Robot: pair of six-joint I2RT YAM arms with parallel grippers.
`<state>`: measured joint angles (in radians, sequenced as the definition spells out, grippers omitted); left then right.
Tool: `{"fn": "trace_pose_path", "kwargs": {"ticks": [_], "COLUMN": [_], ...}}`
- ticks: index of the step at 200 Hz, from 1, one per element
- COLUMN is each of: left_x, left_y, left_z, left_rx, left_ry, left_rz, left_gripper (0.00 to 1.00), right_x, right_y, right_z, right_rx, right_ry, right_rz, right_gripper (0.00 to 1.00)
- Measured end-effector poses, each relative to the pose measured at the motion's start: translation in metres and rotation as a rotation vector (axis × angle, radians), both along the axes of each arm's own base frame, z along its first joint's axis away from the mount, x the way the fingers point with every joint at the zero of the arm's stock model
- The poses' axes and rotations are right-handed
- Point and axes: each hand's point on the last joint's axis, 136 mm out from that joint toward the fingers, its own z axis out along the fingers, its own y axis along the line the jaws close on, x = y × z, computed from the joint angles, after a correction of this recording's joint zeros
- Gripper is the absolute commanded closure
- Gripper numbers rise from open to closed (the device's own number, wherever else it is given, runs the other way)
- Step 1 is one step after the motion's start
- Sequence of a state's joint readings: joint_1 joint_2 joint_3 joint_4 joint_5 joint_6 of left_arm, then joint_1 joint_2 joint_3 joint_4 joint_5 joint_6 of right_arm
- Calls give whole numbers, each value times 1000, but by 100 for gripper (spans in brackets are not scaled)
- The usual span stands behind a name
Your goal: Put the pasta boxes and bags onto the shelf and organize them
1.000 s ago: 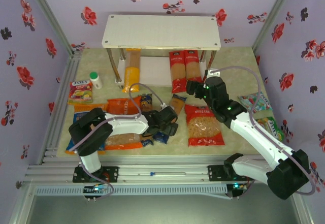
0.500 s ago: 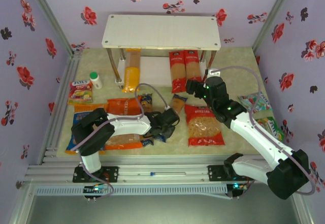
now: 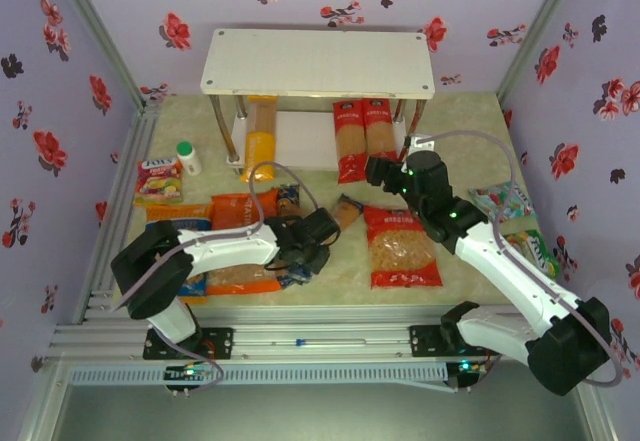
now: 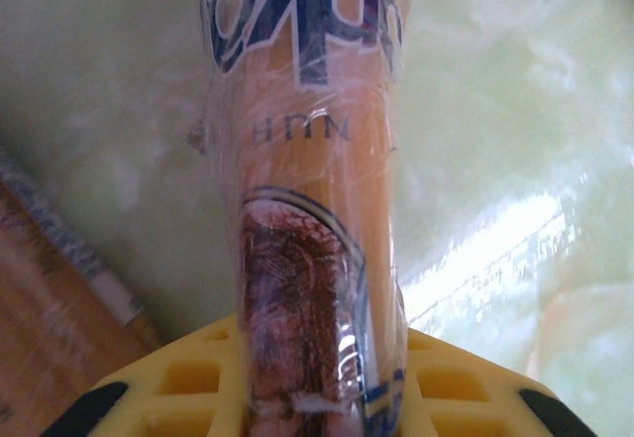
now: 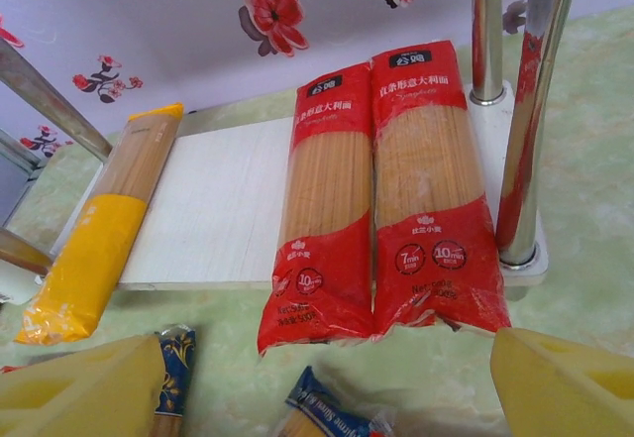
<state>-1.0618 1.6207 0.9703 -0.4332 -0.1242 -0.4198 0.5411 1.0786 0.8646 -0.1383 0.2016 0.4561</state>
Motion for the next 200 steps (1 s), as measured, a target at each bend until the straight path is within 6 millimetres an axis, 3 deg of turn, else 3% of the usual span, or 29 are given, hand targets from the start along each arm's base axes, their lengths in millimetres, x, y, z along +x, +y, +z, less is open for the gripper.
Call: {"fn": "trace_pose_path", "kwargs": {"ticks": [94,128,156,200], "left_x": [-13,-8,15,77], "left_y": [54,70,77,67], "left_z": [73,97,113,122], "left_rx": [-128,-205,-269,-297], "left_ry": [19,-29,-115,-260], "left_rz": [63,117,182,286], "left_gripper": [100,100,100,100], "right_x": [-1,-1,2,7], "right_y": [1,4,7,15], "right_z": [0,-1,-7,-23], "right_rx": [4,8,3,-15], "right_ry": [1,5,18,65], "right_rz": [8,21,26,45], "right_gripper": [14,14,14,14]}}
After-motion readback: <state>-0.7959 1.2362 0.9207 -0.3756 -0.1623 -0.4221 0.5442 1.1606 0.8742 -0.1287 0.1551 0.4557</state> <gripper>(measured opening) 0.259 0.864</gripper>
